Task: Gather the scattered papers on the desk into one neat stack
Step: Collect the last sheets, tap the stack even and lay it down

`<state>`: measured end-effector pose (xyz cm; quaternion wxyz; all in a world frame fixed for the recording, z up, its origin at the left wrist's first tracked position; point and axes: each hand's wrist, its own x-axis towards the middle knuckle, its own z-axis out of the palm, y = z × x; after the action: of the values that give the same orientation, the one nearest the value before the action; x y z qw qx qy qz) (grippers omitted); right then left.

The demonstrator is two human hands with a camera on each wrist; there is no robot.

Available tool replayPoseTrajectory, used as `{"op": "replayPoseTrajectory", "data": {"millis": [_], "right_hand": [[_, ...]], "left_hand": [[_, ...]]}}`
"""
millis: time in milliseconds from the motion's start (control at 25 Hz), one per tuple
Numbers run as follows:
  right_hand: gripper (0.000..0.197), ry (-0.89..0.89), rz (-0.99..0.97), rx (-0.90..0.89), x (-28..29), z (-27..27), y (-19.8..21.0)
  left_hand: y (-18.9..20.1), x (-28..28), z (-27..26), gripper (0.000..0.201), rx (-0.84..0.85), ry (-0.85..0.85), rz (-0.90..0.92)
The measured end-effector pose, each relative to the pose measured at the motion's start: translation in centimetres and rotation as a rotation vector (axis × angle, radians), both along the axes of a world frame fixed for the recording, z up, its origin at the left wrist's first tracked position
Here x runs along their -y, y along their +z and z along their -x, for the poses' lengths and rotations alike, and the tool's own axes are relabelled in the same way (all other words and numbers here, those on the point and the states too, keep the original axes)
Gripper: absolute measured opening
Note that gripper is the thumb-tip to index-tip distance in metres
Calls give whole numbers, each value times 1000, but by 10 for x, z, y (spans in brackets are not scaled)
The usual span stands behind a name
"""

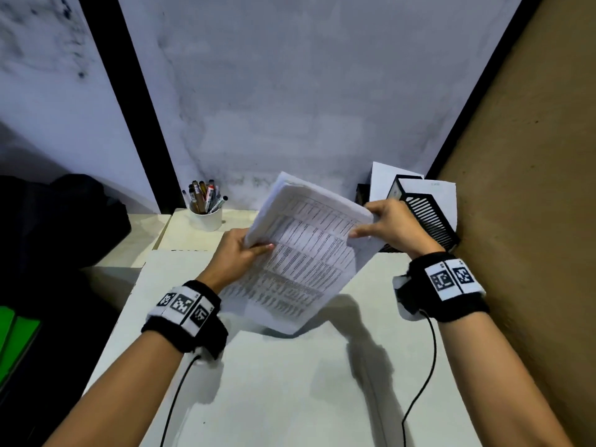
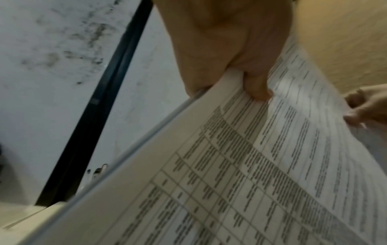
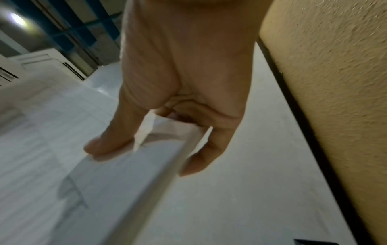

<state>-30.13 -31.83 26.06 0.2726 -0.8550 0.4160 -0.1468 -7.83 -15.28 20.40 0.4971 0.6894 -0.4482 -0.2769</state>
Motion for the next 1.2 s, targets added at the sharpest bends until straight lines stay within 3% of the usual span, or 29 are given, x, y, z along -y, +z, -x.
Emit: {"op": "replayPoseTrajectory", "data": {"millis": [80, 200, 280, 520, 680, 800, 960, 1080, 1200], "right_hand": [[23, -34, -135, 114, 6, 13, -5], [36, -50, -444, 475, -2, 17, -25], [28, -10, -560, 583, -21, 4, -52], [21, -203, -458, 834, -66, -23, -98], [20, -256, -530, 785, -85, -26, -125], [24, -329, -589, 777, -86, -26, -137], [21, -393, -630, 717, -90, -26, -157], [23, -449, -661, 666, -95, -26, -169], [23, -452, -674, 670, -77, -8, -158]], "left_hand": [[-11, -11, -5, 9, -110, 60, 7], [-25, -20, -9, 7, -276, 87, 49], [-31, -22, -8, 9, -328, 97, 97], [-48, -29, -1, 20, -400, 167, 135], [-65, -36, 4, 36, -463, 135, 56], [-76, -33, 6, 27, -480, 177, 10], [-94, -36, 4, 39, -489, 201, -74], [-101, -37, 6, 26, -490, 113, -132], [-92, -18, 10, 39, -350, -36, -192]]}}
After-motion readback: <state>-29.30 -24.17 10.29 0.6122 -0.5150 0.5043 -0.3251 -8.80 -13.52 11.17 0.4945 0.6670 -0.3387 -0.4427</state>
